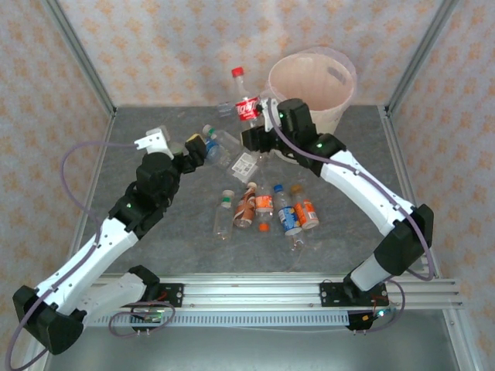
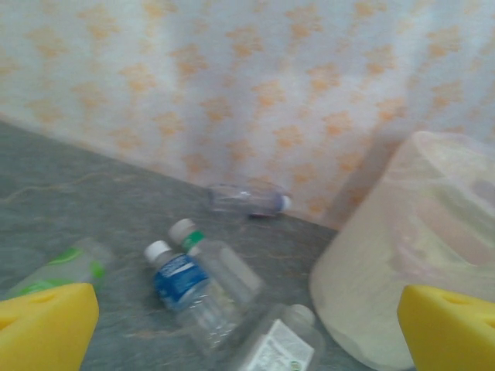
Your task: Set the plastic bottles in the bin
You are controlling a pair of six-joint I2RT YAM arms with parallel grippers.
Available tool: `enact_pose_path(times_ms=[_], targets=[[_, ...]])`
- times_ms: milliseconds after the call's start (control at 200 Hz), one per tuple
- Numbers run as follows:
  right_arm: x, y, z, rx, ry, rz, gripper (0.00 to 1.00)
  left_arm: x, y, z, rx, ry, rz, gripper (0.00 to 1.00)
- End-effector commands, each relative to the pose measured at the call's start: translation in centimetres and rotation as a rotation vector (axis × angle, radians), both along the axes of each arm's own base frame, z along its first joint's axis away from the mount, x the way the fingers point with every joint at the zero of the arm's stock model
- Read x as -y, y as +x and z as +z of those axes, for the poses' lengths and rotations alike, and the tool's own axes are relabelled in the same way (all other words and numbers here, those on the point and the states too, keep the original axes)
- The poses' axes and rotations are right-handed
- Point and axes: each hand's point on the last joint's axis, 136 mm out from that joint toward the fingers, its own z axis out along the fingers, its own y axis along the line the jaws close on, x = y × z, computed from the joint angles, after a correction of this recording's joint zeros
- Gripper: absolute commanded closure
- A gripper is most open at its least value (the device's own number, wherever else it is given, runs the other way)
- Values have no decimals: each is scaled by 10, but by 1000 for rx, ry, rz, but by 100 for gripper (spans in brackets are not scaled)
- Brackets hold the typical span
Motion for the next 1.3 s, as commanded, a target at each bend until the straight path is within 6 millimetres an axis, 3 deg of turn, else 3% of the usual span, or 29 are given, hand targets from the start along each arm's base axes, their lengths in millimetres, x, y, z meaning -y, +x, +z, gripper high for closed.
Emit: enact_pose_path(times_ms=[0,220,425,590,781,1091,1296], targets=[[20,21,33,104,-14,-74,53,-32,-8,-22,-42,28,156,0],[60,67,76,229,-60,-185,51,-55,-27,-73,-103,-8,246,0],[113,128,86,244,-141,-349,51,-62,-39,-95,-207,14,250,0],[166,168,67,230,-326,-583,50,-61,-41,-101,-222,13,239,0],[205,197,39,209,-504,-789,48,-62,-40,-103,-228,16,248,0],[234,215,12,191,-613,-917,43,-64,-38,-113,-272,28,263,0],[260,215,8,185,-665,-1054,34,-69,-38,-121,-314,29,291,0]])
